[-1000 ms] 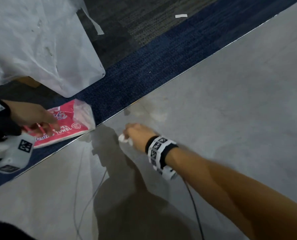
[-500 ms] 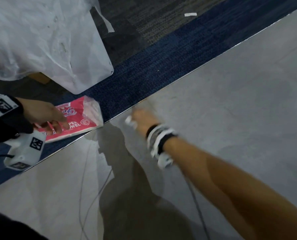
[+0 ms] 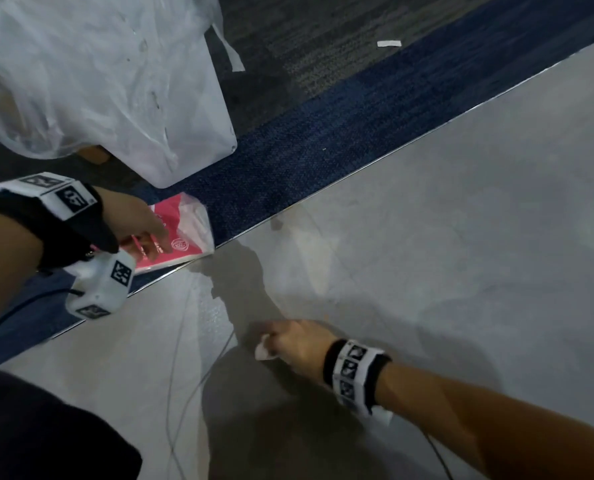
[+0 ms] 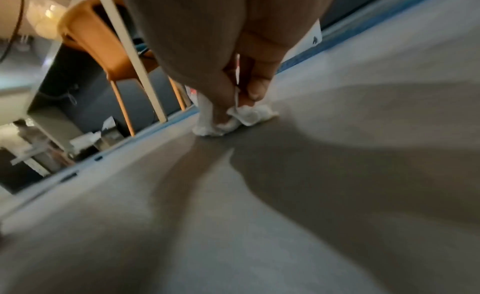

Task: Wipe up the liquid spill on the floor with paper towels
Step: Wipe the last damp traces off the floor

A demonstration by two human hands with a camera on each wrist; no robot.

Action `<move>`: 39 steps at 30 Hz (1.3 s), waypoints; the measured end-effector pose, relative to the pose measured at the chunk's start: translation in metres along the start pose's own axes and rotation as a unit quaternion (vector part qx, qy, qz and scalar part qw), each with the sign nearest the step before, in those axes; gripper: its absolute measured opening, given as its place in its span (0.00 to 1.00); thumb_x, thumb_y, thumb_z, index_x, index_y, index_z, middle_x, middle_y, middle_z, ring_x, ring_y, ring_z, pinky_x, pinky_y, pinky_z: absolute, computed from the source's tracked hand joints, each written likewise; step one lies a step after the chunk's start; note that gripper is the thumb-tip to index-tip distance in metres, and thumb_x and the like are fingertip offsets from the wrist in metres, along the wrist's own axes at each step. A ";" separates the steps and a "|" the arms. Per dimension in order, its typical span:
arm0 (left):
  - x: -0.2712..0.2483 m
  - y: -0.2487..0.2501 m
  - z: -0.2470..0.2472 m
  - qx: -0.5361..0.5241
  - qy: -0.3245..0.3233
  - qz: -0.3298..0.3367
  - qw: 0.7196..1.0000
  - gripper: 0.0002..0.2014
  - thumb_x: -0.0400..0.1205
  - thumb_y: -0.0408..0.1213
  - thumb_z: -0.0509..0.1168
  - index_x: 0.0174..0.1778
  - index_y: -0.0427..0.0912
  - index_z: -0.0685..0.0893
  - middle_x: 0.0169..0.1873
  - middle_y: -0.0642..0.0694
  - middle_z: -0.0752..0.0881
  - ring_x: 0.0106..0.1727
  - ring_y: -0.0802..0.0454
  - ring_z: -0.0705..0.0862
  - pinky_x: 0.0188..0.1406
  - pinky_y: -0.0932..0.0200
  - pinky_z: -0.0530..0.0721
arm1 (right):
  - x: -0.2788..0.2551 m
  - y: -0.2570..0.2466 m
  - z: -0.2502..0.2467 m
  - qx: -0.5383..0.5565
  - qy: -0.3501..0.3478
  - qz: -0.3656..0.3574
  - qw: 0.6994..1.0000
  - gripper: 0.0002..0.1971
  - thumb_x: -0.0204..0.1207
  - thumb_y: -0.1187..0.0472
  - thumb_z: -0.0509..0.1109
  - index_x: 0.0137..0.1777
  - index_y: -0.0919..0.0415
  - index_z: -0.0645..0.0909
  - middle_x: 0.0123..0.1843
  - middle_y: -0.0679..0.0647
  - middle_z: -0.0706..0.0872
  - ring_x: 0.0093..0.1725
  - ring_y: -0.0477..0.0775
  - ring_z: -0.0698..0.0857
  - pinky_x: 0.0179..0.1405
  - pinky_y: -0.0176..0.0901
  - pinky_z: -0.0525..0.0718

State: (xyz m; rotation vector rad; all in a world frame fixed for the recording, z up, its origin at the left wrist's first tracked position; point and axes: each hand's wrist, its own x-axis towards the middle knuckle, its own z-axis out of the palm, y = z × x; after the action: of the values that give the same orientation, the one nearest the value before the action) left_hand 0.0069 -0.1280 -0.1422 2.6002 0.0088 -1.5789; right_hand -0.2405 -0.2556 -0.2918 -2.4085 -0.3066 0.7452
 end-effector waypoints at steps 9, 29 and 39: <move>-0.002 -0.025 -0.011 -0.012 -0.011 -0.024 1.000 0.06 0.81 0.27 0.64 0.45 0.27 0.85 0.23 0.39 0.82 0.09 0.55 0.75 0.07 0.72 0.69 | -0.072 0.152 -0.064 0.013 0.381 0.379 0.844 0.11 0.69 0.60 0.65 0.45 0.66 0.85 0.47 0.66 0.86 0.50 0.70 0.86 0.48 0.48 0.80; -0.001 -0.038 -0.022 0.028 0.002 -0.030 0.999 0.10 0.80 0.31 0.67 0.49 0.25 0.85 0.24 0.39 0.85 0.12 0.54 0.77 0.09 0.69 0.74 | -0.077 0.088 0.003 0.044 0.179 0.180 0.966 0.08 0.76 0.51 0.71 0.48 0.53 0.86 0.51 0.48 0.89 0.52 0.53 0.86 0.58 0.50 0.82; -0.008 -0.023 -0.016 0.026 0.004 0.011 1.000 0.10 0.83 0.30 0.62 0.46 0.26 0.85 0.24 0.39 0.82 0.08 0.58 0.74 0.05 0.71 0.68 | -0.112 0.144 -0.028 0.007 0.341 0.247 0.907 0.20 0.74 0.46 0.63 0.46 0.62 0.87 0.47 0.61 0.88 0.47 0.64 0.88 0.47 0.48 0.83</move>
State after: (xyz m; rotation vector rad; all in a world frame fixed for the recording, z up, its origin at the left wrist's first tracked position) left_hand 0.0158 -0.1030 -0.1302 2.6367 -0.0605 -1.5810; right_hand -0.3096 -0.4256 -0.3111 -2.5753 0.6063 0.0530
